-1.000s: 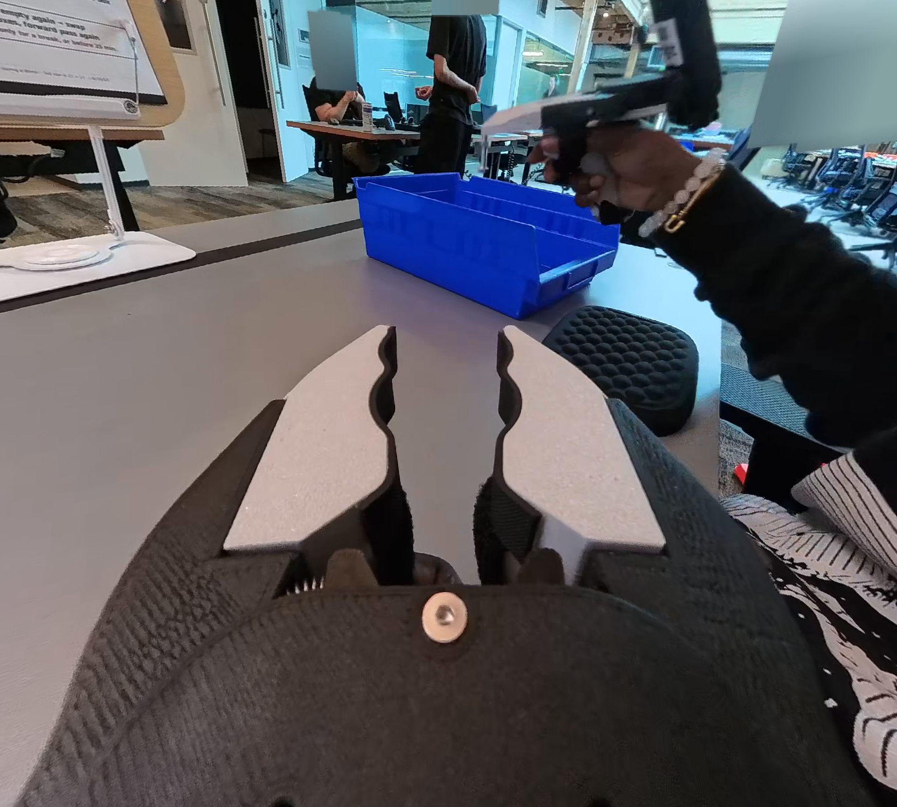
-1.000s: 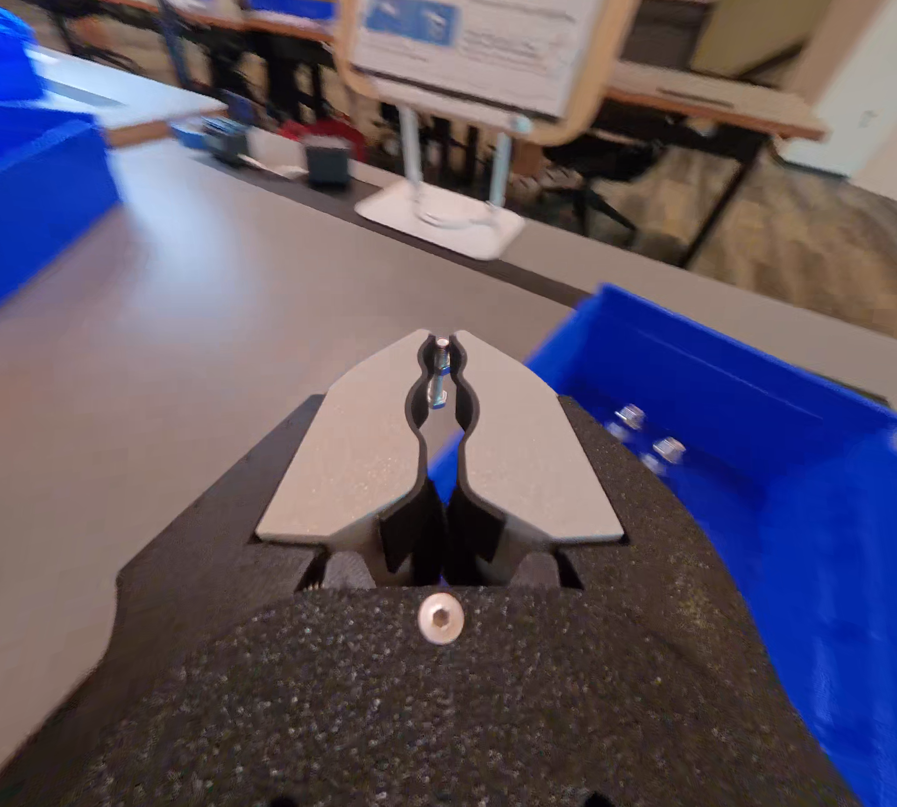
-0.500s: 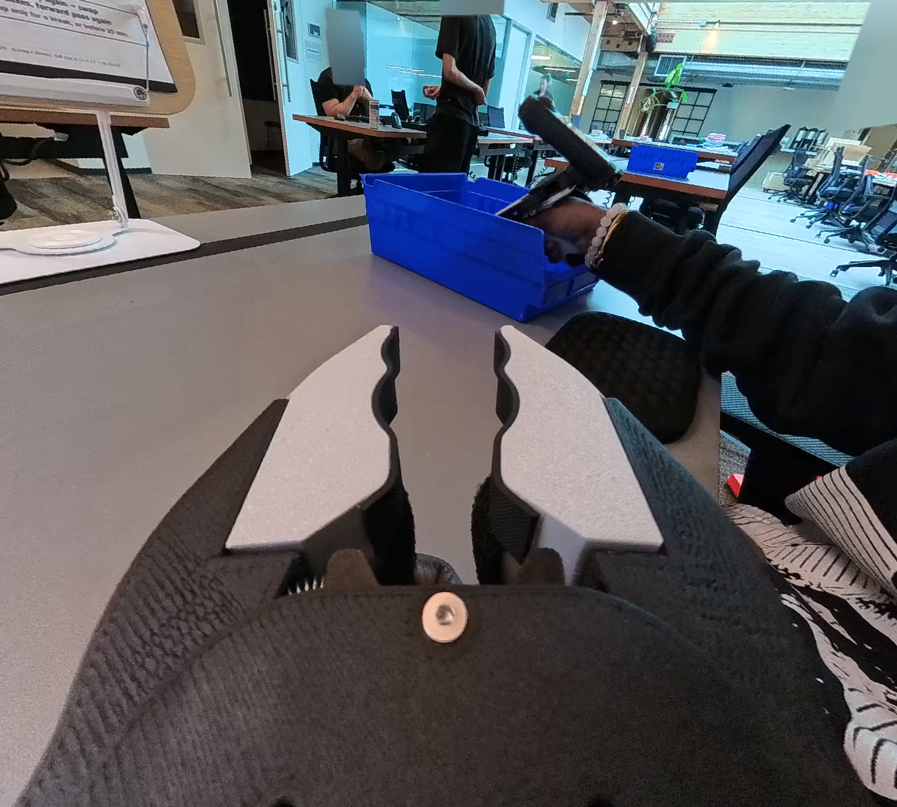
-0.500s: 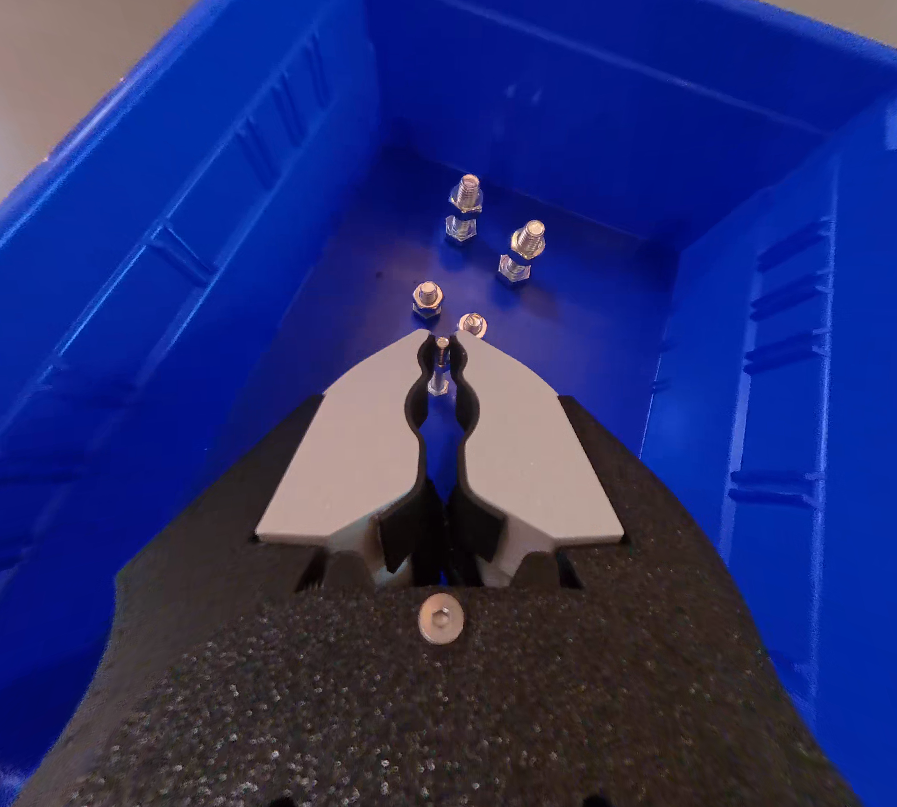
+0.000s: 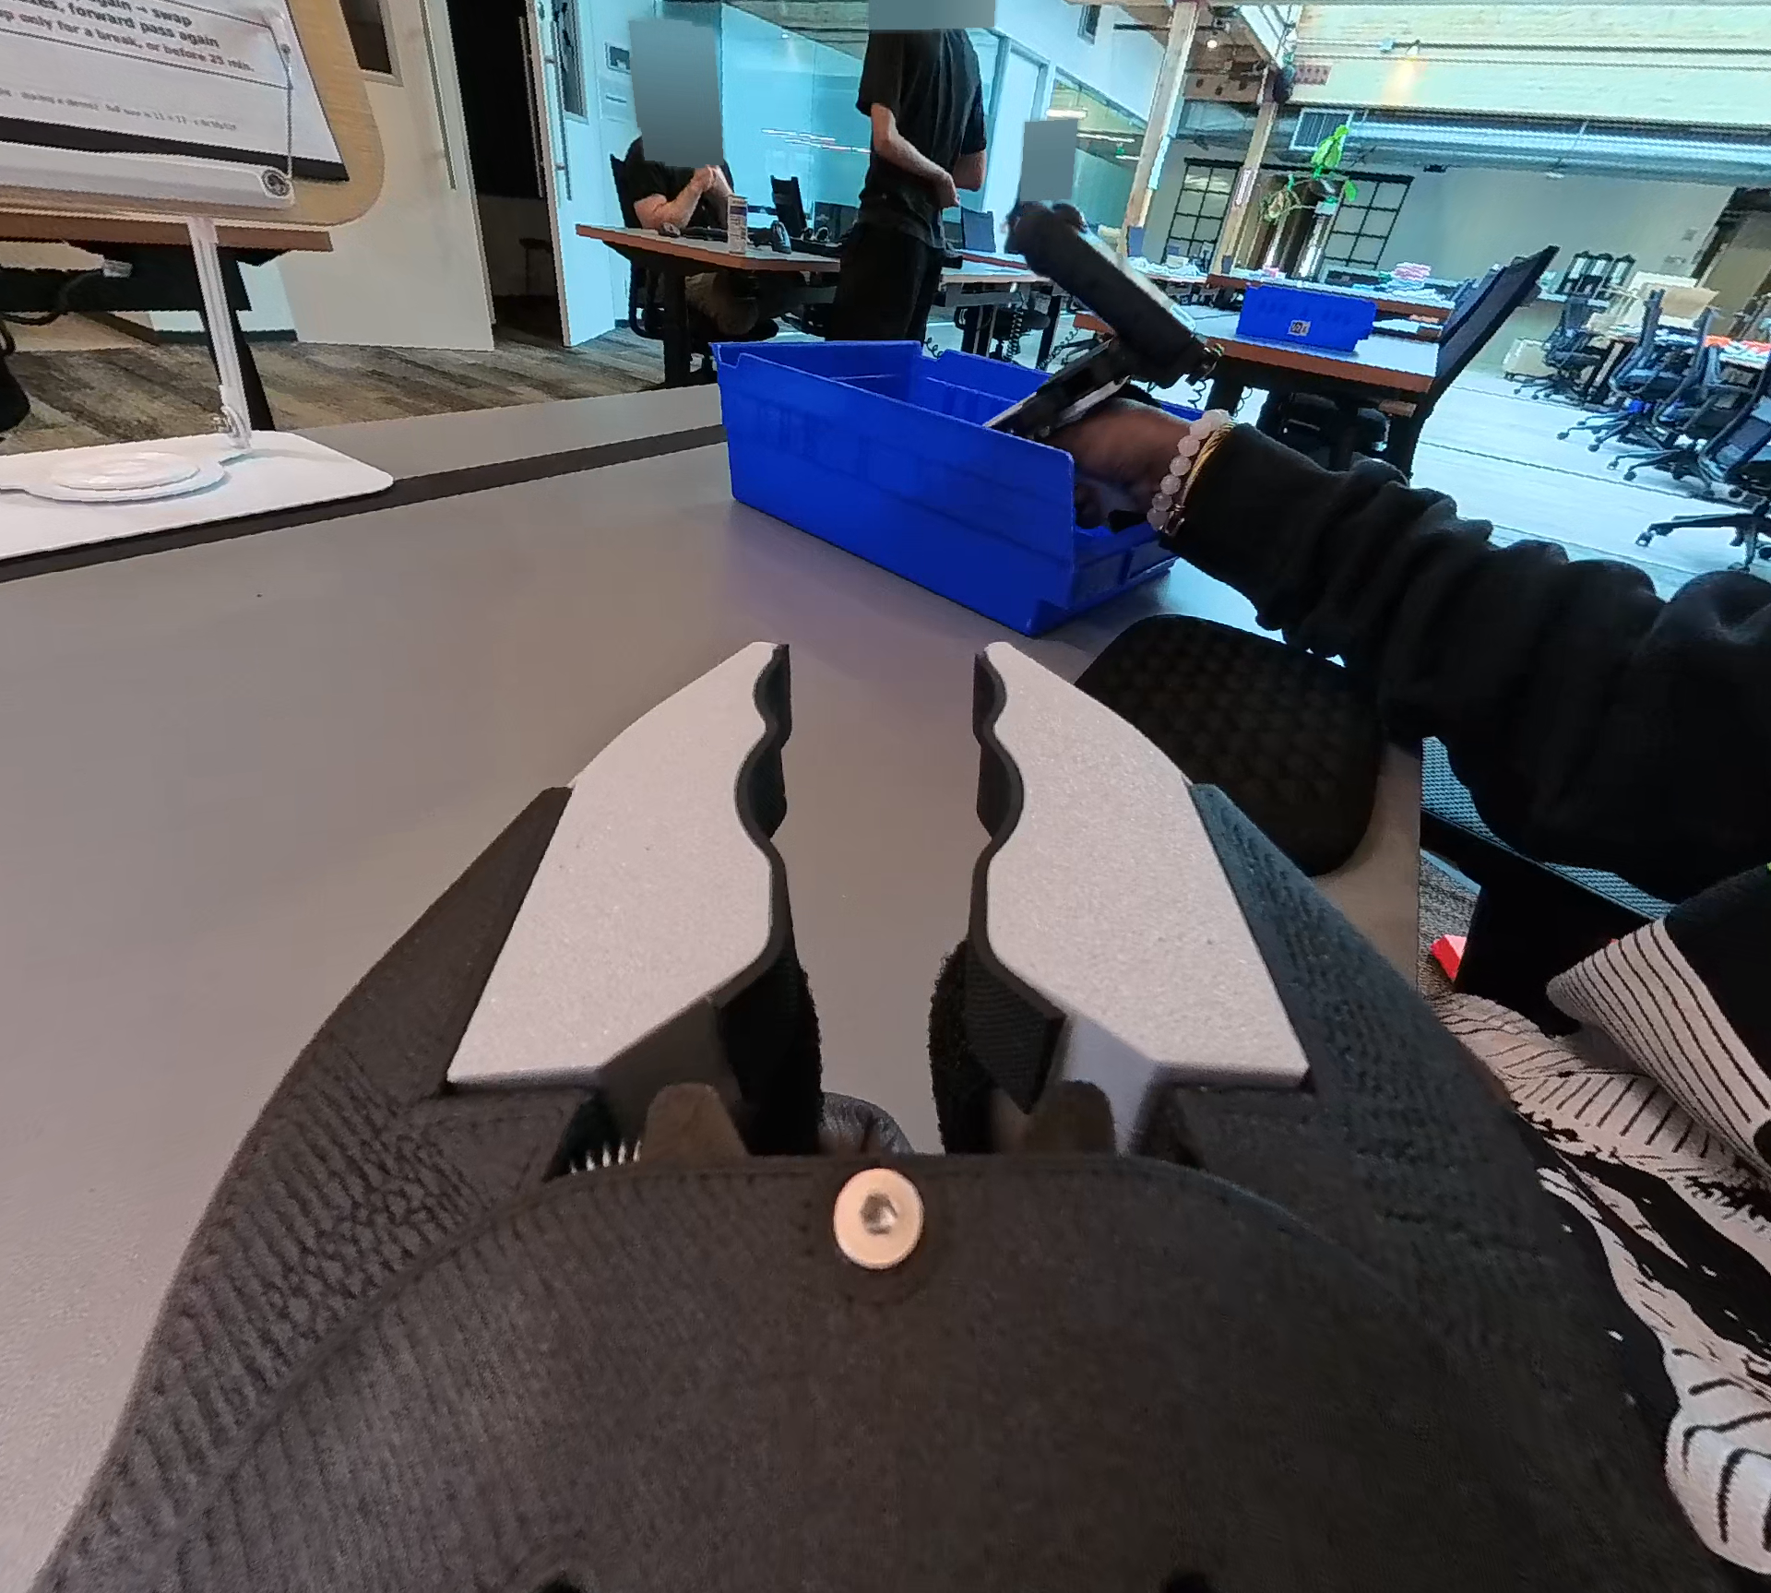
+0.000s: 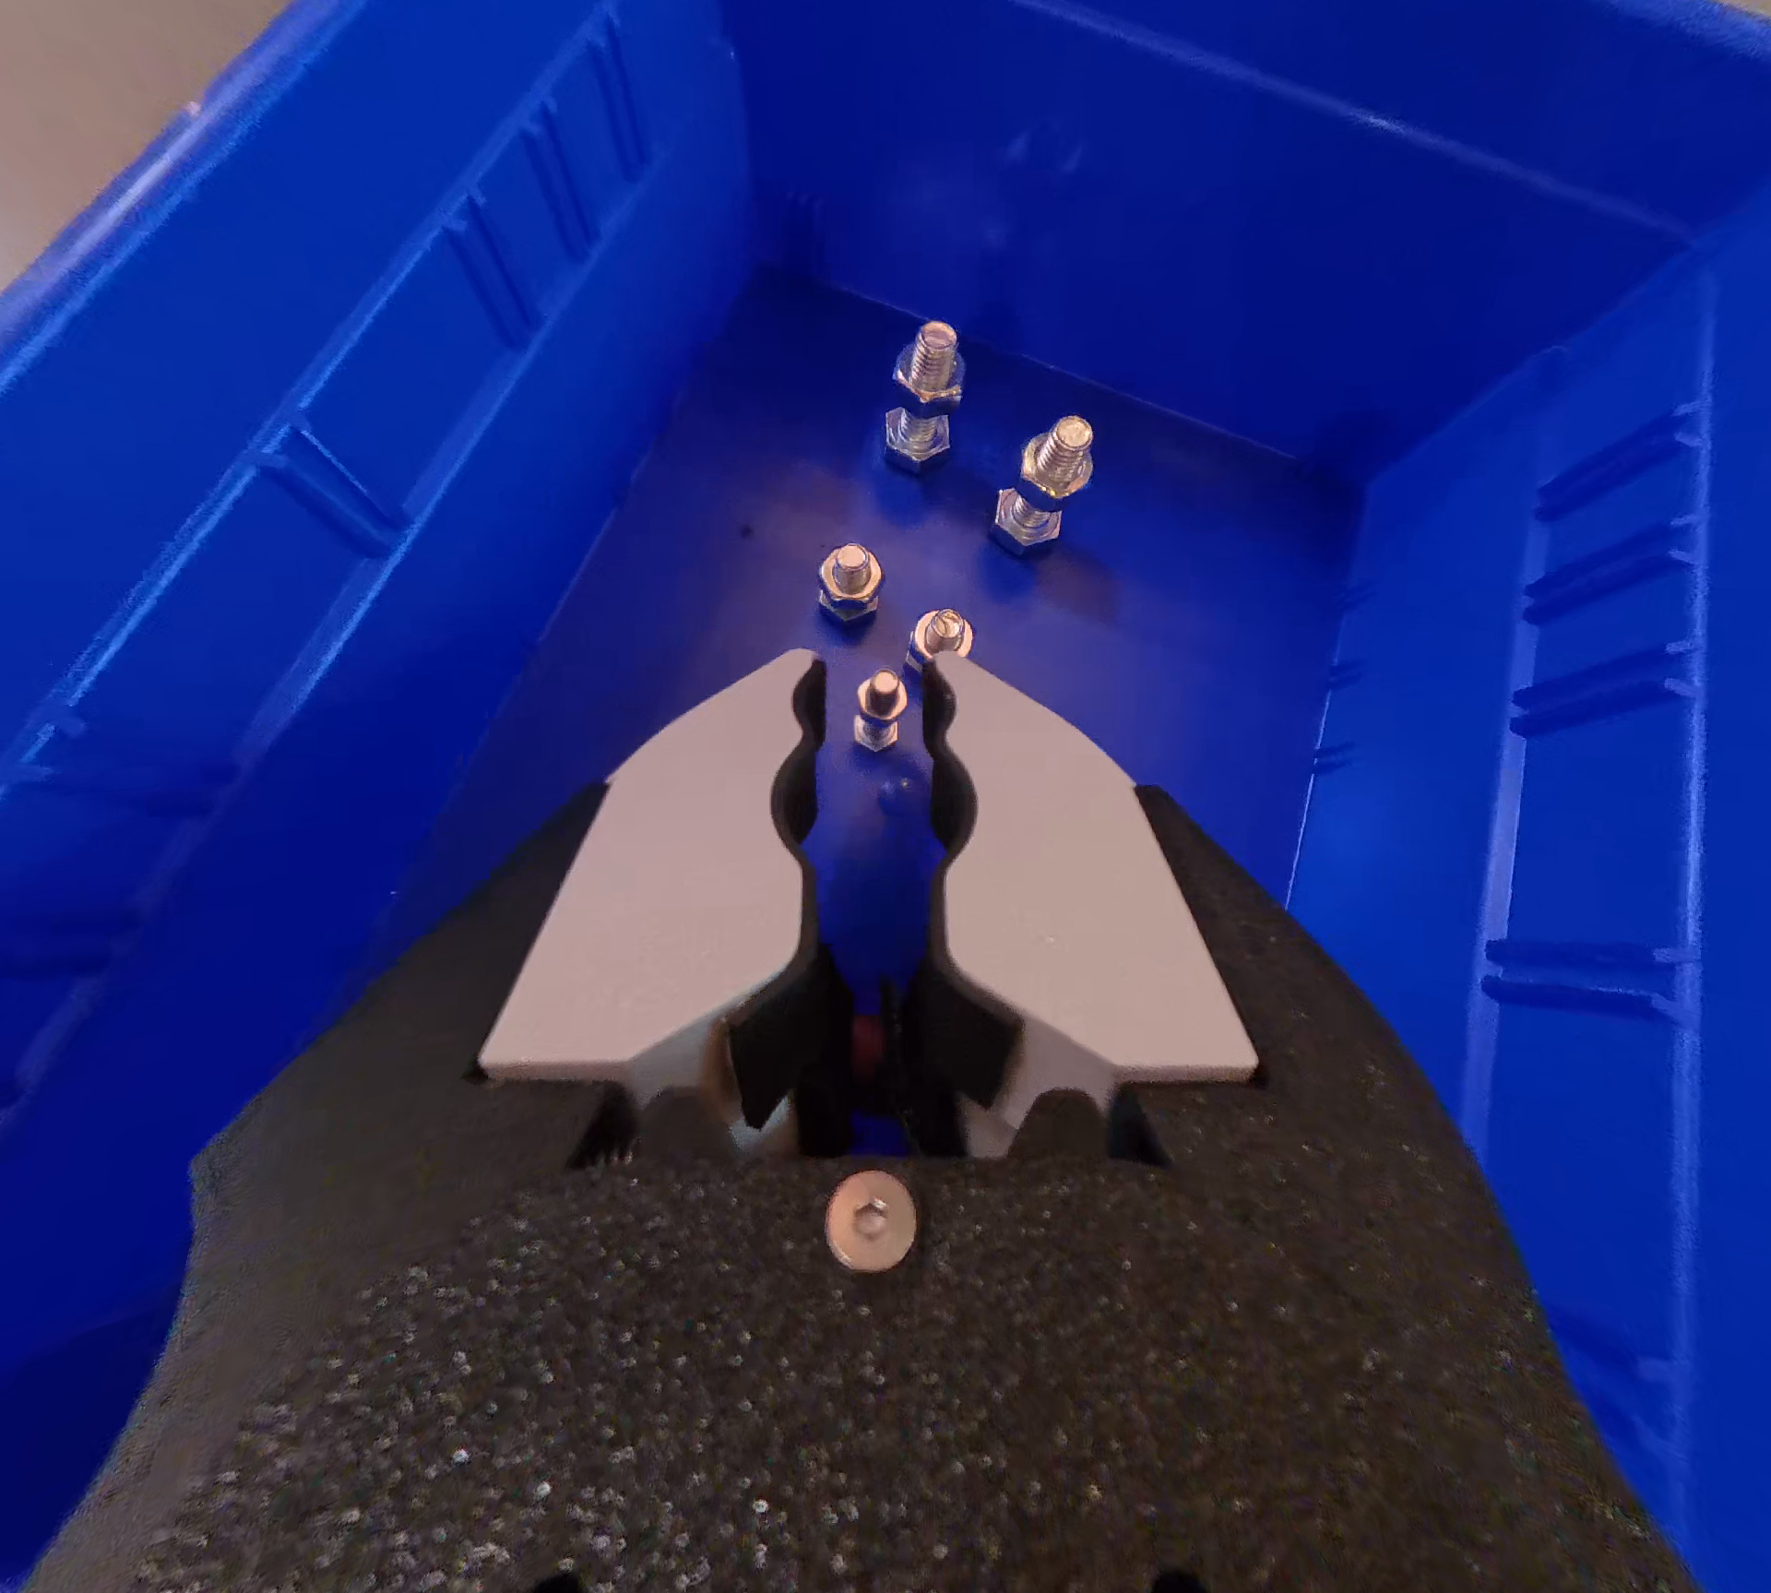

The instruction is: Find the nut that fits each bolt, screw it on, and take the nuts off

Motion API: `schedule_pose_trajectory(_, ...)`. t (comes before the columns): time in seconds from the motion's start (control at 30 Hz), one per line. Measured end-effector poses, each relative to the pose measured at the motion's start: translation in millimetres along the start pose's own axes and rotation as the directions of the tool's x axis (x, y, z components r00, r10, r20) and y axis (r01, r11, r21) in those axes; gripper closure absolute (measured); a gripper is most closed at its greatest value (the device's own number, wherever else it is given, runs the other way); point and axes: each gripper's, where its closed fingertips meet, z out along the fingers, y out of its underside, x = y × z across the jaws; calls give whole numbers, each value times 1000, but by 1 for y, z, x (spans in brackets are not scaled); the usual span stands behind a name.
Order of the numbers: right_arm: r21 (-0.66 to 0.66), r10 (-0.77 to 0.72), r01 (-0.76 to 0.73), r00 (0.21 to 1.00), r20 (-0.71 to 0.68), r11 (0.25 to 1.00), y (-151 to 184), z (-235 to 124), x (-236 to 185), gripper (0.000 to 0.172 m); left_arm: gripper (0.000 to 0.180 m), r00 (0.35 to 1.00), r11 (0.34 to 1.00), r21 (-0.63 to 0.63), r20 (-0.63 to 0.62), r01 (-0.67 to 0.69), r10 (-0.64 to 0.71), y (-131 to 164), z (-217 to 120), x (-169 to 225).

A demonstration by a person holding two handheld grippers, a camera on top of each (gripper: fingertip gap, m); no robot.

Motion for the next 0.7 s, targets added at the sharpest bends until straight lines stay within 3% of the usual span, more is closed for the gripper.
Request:
schedule_pose_trajectory(0.2,198,25,-18,999,-32,980,-37,-38,-9,131,144,1000,1000,-1,1,3,-3,0,0,0)
schedule_pose_trajectory(0.37,499,-30,10,999,31,867,-73,-110,-59,126,144,1000,1000,6,4,-3,3,-2,-1,0)
schedule_pose_trajectory(0.53,663,-156,-6,970,184,748,-65,-161,-129,131,144,1000,1000,25,10,-10,10,-9,-6,2)
schedule_pose_trajectory(0.7,735,-253,-33,927,276,677,-41,-175,-170,136,144,996,996,-47,44,-75,77,-28,-30,-10)
